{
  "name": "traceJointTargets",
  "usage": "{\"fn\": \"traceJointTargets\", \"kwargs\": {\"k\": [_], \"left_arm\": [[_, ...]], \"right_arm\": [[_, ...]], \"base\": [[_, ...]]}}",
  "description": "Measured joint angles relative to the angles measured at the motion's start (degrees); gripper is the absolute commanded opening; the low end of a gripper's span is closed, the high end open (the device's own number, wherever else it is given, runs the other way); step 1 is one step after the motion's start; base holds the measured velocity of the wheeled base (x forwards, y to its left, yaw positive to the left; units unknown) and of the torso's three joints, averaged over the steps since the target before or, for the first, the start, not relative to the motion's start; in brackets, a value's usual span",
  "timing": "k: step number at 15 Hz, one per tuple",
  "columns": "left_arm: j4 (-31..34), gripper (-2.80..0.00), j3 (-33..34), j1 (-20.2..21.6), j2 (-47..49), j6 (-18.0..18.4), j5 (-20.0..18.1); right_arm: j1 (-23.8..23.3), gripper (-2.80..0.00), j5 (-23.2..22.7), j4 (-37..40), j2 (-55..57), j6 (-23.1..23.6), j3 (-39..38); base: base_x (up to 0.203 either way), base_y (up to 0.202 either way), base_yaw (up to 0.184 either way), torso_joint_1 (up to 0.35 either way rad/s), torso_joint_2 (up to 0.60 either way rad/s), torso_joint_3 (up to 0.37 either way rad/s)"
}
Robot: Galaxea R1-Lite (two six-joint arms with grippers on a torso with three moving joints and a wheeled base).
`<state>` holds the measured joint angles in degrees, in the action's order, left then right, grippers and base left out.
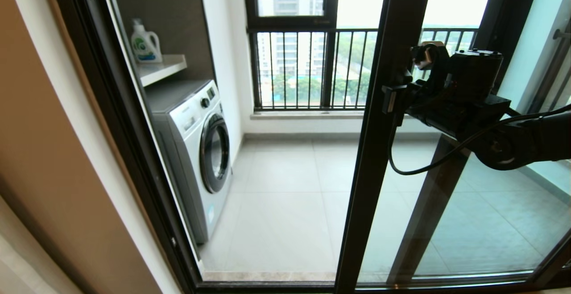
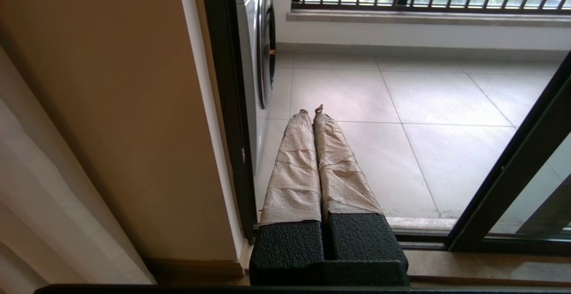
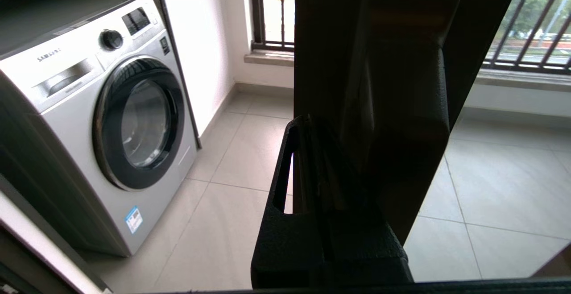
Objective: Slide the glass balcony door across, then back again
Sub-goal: Open the slid door
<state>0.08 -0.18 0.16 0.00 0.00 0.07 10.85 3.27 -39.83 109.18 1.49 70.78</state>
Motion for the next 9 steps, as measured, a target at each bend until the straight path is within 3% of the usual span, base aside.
{"fn": "traceJointTargets", "kwargs": {"k": [9], "left_arm": [[0.0,-2.80,0.0,0.0,0.0,0.0,0.0]], "right_arm": [[-5.3,-2.80,-0.5,0.0,-4.8,-0.2,-4.5]], "base": [[0.000,0.000,0.000,0.000,0.00,0.000]]}}
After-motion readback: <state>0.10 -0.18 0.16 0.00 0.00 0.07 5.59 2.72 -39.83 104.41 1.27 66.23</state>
